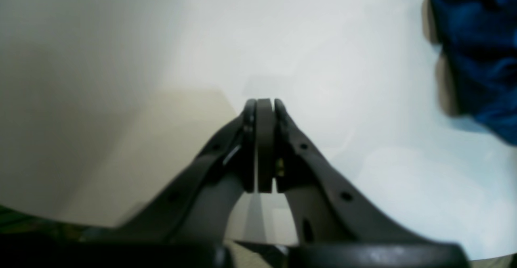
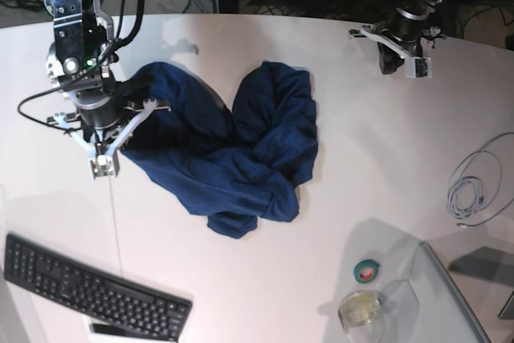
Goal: Layout the t-shirt on the table in an organized manner, then fold the t-shirt properly
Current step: 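Drag the grasped shirt edge outward with the right gripper to spread it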
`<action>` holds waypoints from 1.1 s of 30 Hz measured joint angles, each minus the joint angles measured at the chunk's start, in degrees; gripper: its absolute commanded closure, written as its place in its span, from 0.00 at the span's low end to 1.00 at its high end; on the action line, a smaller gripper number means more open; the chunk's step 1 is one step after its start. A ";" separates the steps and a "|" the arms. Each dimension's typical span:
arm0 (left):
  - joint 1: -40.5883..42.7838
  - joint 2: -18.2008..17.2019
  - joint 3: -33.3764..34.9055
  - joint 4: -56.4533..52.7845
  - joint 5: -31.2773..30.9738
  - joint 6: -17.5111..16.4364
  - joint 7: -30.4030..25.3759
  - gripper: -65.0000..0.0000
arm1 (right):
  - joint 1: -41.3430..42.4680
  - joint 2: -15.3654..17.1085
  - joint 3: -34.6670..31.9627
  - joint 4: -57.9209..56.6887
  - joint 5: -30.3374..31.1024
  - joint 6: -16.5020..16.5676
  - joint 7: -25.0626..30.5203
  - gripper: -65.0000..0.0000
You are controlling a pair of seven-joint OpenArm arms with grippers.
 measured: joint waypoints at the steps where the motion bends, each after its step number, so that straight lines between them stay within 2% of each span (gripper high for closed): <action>1: 0.02 0.50 0.15 0.46 0.00 -0.07 0.46 1.00 | -0.02 -0.09 0.44 0.00 0.04 0.00 0.00 1.00; 5: -0.24 -0.13 6.82 4.76 0.13 0.24 0.46 1.00 | 0.00 -0.17 1.14 0.00 0.02 0.00 -0.02 1.00; 9: -5.86 0.44 17.07 5.81 -0.09 -0.22 0.15 1.00 | 0.83 -0.17 1.14 -0.04 0.02 0.00 -0.15 1.00; 11: -10.58 0.74 22.56 2.34 -0.22 -0.87 -0.70 1.00 | 1.33 -0.13 1.11 -0.04 0.04 0.00 0.22 1.00; 13: -15.45 2.45 25.53 -4.42 0.83 0.07 -0.17 1.00 | 1.29 -0.15 1.14 -0.04 0.04 0.00 -0.02 1.00; 16: -20.46 3.58 25.35 -15.41 0.66 0.28 -0.42 1.00 | 1.38 0.22 1.11 -0.07 0.07 0.00 -0.22 1.00; 17: -21.27 3.17 25.24 -17.66 -0.37 -0.90 -2.97 1.00 | 1.49 1.16 1.11 -0.07 0.17 0.02 -0.20 1.00; 19: -22.51 1.88 25.24 -18.91 -0.61 -1.27 -3.19 1.00 | 2.14 3.28 1.16 -0.31 0.26 0.15 -0.13 1.00; 22: -21.92 -0.94 25.22 -17.70 -0.39 3.26 -3.45 1.00 | 3.87 4.81 2.62 -3.21 0.94 0.48 0.00 1.00; 24: -20.22 -3.21 25.11 -15.58 -0.42 4.63 -3.37 1.00 | 4.94 4.90 4.90 -6.05 0.26 0.39 0.00 1.00; 27: -18.51 -5.27 24.96 -11.93 -0.20 5.31 -0.31 1.00 | 6.03 5.03 6.01 -9.11 0.55 0.37 -0.15 1.00; 28: -18.08 -5.40 24.98 -10.82 -0.13 6.47 0.13 1.00 | 6.14 5.14 5.99 -9.60 0.48 0.39 0.00 1.00; 33: -16.83 -5.29 25.24 -6.93 -0.22 6.10 0.24 1.00 | 6.01 4.63 5.64 -13.20 0.59 0.42 0.46 0.99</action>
